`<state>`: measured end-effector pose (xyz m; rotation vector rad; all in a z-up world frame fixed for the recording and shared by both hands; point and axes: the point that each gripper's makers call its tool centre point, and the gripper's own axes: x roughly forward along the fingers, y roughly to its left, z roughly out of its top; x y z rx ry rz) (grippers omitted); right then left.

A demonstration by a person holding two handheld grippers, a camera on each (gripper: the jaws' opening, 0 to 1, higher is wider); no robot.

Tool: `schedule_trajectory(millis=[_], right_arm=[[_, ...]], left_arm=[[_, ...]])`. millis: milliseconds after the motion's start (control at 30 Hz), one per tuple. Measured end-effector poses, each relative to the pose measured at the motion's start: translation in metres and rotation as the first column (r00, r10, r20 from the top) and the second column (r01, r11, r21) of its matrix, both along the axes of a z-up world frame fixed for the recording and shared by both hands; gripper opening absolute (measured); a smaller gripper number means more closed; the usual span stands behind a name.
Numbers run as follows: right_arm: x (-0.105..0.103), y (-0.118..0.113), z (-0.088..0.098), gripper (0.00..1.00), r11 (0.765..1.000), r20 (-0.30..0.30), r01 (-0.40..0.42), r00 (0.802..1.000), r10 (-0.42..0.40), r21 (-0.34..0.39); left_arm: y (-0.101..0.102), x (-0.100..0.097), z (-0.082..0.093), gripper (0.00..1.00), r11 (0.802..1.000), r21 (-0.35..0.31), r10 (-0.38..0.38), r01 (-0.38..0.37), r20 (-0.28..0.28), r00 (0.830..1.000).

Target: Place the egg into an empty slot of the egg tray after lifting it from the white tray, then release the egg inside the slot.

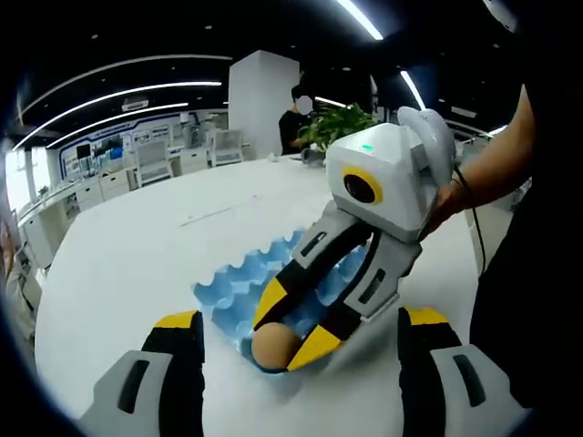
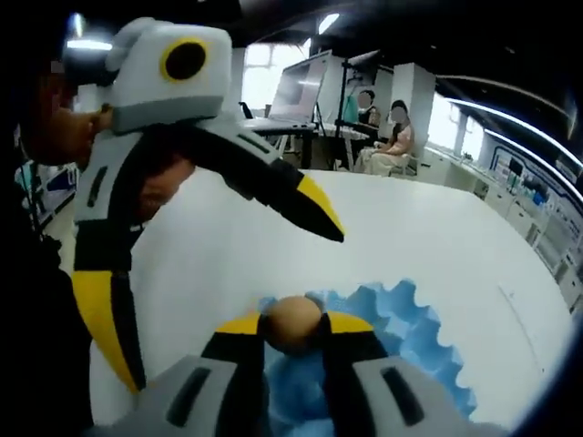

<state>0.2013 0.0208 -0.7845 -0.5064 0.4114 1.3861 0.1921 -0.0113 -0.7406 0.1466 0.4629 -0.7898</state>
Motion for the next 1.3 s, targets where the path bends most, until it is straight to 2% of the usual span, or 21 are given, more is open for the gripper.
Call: schedule_trajectory(millis=[400,467,567,633,833,900,933,967,1067,1133,1200,1300], right_arm=[[-0.005,-0.006,0.0,0.27,1.0,0.017,-0.019,1.0,0.019,0.003],[-0.005,-0.012,0.002,0.26,1.0,0.005,0.004,1.0,-0.004,0.009],[-0.005,-0.024,0.01,0.24,0.994,-0.067,0.084,0.994,-0.08,0.063],[-0.004,-0.03,0.016,0.24,0.987,-0.072,0.113,0.992,-0.105,0.111],[-0.006,-0.062,0.022,0.24,0.968,-0.077,0.21,0.977,-0.2,0.139],[-0.004,-0.078,0.023,0.24,0.951,-0.087,0.27,0.962,-0.259,0.151],[-0.004,-0.079,0.023,0.24,0.95,-0.09,0.272,0.961,-0.261,0.154],[-0.004,-0.09,0.022,0.24,0.94,-0.101,0.308,0.95,-0.296,0.146],[-0.005,-0.101,0.023,0.24,0.93,-0.104,0.336,0.941,-0.323,0.15],[-0.005,-0.11,0.027,0.24,0.915,-0.108,0.367,0.929,-0.353,0.168],[-0.005,-0.122,0.029,0.24,0.9,-0.104,0.402,0.915,-0.39,0.168],[-0.002,-0.143,0.033,0.24,0.866,-0.094,0.468,0.884,-0.459,0.178]], left_arm=[[0.001,-0.001,-0.002,0.87,1.0,0.01,-0.011,0.011,0.004,1.0],[0.002,-0.001,-0.002,0.87,1.0,0.008,-0.01,0.01,0.006,1.0],[0.002,-0.001,-0.002,0.87,1.0,0.008,-0.008,0.008,0.009,1.0],[0.001,-0.002,-0.002,0.87,1.0,0.006,-0.009,0.009,0.011,1.0],[-0.003,-0.003,-0.003,0.87,1.0,0.005,-0.013,0.013,0.008,1.0],[-0.003,-0.003,-0.004,0.87,1.0,0.005,-0.019,0.019,0.008,1.0],[-0.004,-0.003,-0.005,0.87,1.0,0.006,-0.02,0.02,0.009,1.0],[-0.005,-0.003,-0.004,0.87,1.0,0.01,-0.024,0.024,0.009,1.0],[-0.006,-0.003,-0.005,0.87,1.0,0.011,-0.026,0.026,0.006,1.0],[-0.006,-0.002,-0.004,0.87,1.0,0.012,-0.028,0.028,0.008,1.0],[-0.007,-0.002,-0.004,0.87,1.0,0.012,-0.029,0.029,0.006,1.0],[-0.008,-0.001,-0.002,0.87,1.0,0.009,-0.028,0.027,0.01,1.0]])
